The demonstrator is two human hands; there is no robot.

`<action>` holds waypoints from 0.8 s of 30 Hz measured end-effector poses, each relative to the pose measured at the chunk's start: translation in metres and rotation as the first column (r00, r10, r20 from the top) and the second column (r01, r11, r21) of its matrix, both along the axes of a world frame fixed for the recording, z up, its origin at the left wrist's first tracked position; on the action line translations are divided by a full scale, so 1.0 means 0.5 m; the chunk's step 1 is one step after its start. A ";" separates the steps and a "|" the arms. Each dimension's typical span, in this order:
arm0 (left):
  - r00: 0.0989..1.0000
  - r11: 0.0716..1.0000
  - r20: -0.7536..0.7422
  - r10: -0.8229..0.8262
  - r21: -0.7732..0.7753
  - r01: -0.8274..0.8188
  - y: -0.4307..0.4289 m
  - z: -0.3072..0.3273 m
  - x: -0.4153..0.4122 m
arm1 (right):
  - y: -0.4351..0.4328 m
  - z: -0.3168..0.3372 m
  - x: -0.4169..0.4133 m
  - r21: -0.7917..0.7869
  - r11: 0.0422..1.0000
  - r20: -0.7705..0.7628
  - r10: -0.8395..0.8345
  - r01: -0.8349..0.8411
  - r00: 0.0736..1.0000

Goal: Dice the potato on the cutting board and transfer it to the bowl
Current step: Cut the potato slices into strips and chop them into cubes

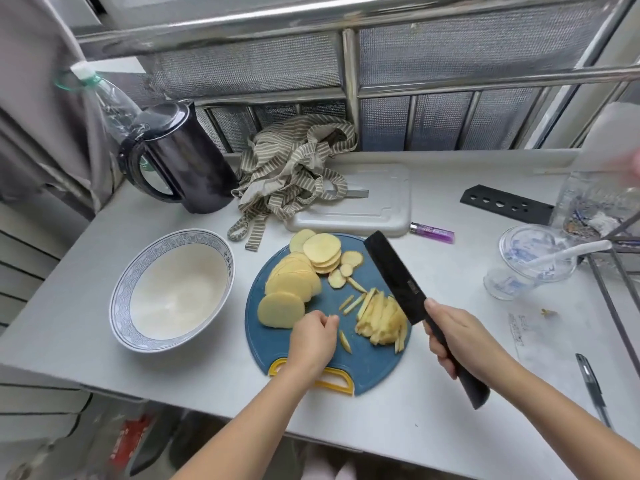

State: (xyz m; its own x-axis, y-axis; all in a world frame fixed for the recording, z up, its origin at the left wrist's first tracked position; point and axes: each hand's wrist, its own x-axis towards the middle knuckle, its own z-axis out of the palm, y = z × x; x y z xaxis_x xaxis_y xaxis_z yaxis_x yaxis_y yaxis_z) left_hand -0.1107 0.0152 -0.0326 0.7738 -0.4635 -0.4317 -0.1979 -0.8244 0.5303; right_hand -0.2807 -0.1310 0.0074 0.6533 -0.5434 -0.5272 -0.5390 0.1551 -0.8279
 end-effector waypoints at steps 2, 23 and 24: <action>0.997 0.994 0.034 -0.066 0.094 0.062 -0.006 0.000 -0.015 | -0.011 -0.003 -0.008 0.006 0.999 0.010 -0.048 0.047 0.999; 0.923 0.935 0.259 -0.285 0.285 0.210 -0.105 0.026 0.029 | -0.031 -0.009 -0.054 0.090 0.992 0.040 -0.086 0.083 0.995; 0.925 0.935 0.250 -0.288 0.280 0.215 -0.100 0.023 0.028 | -0.032 -0.008 -0.055 0.101 0.991 0.043 -0.088 0.083 0.995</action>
State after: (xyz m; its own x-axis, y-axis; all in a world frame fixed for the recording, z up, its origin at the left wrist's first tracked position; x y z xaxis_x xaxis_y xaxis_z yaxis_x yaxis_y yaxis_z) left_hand -0.0966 -0.0350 -0.0209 0.7513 -0.5675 -0.3370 -0.5271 -0.8232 0.2111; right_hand -0.3084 -0.1471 0.0033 0.6321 -0.5451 -0.5507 -0.4808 0.2815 -0.8304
